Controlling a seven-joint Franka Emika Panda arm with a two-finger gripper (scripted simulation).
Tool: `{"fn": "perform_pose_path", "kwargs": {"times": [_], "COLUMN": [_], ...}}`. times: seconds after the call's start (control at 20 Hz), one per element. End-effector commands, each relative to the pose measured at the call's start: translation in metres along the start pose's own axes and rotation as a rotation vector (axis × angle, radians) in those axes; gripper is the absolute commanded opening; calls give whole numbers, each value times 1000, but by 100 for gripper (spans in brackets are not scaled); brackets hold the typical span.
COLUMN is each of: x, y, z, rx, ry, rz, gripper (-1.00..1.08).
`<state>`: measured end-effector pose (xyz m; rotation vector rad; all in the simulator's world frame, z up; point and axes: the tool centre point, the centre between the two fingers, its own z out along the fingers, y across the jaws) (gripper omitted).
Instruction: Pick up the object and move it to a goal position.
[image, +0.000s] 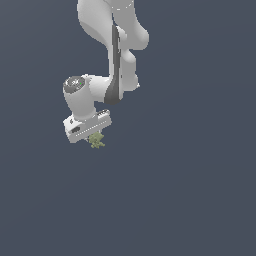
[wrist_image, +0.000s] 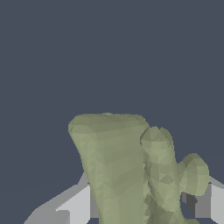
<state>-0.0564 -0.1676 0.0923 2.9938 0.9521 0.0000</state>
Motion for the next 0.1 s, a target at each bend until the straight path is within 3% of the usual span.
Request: {"fn": "perform_pose_path", "kwargs": {"times": [0.0,0.05], "x": [1,1], "y": [1,0], "z": [0,0], "rx": [0,0], "ry": [0,0], "rz": [-2,-2], "gripper": [-100,-100]}}
